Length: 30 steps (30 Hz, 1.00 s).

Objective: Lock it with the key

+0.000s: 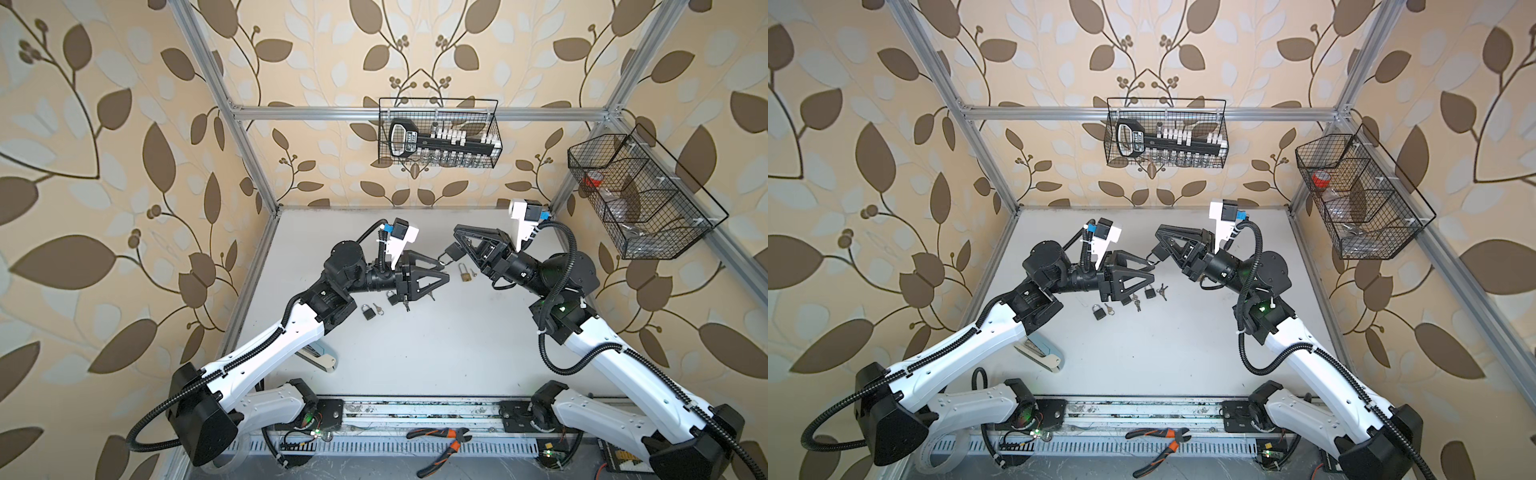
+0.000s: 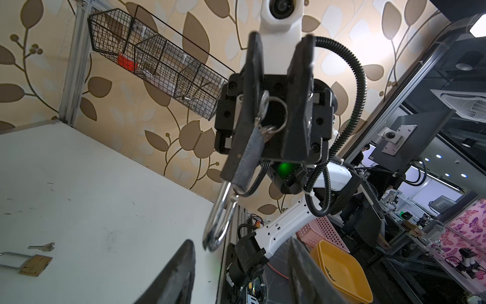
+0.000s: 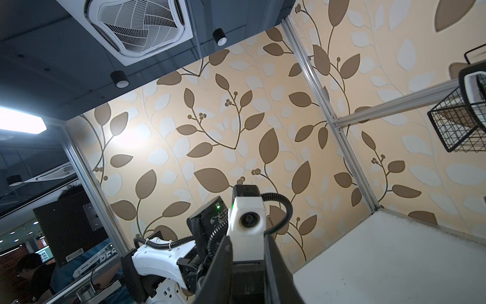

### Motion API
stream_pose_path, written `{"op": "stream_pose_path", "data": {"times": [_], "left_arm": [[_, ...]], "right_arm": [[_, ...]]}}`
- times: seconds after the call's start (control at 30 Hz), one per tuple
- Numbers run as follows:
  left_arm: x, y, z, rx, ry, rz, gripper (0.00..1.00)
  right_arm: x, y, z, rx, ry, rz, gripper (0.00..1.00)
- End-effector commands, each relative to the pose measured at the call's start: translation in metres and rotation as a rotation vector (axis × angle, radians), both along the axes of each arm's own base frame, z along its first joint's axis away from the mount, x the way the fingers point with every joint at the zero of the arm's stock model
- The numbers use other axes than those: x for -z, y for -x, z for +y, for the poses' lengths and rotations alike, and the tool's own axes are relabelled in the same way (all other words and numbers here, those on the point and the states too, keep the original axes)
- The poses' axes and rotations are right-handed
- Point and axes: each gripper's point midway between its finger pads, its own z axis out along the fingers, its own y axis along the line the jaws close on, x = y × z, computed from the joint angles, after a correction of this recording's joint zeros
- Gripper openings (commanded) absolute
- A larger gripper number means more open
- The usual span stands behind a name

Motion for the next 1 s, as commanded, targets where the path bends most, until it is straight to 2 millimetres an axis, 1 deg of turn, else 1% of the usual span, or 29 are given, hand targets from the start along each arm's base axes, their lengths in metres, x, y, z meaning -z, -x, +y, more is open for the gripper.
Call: {"op": "stream_pose_path", "data": {"times": [0.0, 0.13, 0.33, 0.53, 0.63, 0.77, 0.83, 0.97], "left_arm": [[-0.034, 0.009, 0.002, 0.011, 0.082, -0.095, 0.50], [-0.037, 0.010, 0.002, 0.010, 0.093, -0.106, 0.39], [-0.038, 0.007, 0.005, -0.026, 0.096, -0.111, 0.36], [-0.041, 0.009, 0.004, -0.019, 0.099, -0.115, 0.30], [-0.043, 0.008, 0.005, -0.024, 0.101, -0.118, 0.25], [-0.042, 0.007, 0.004, -0.029, 0.099, -0.111, 0.07], [-0.042, 0.007, 0.005, -0.028, 0.098, -0.110, 0.00], [-0.043, 0.007, 0.006, -0.033, 0.094, -0.111, 0.00]], "right_arm": [[-0.016, 0.008, -0.008, 0.002, -0.056, -0.034, 0.00], [-0.012, 0.007, -0.006, -0.006, -0.051, -0.024, 0.00], [-0.011, 0.007, -0.005, -0.018, -0.051, -0.013, 0.00], [-0.006, 0.009, -0.004, -0.031, -0.045, -0.002, 0.00], [-0.004, 0.008, -0.003, -0.035, -0.045, 0.006, 0.00], [-0.003, 0.008, -0.003, -0.036, -0.044, 0.010, 0.00], [-0.003, 0.008, -0.002, -0.039, -0.043, 0.012, 0.00], [0.000, 0.008, 0.000, -0.047, -0.035, 0.015, 0.00]]}}
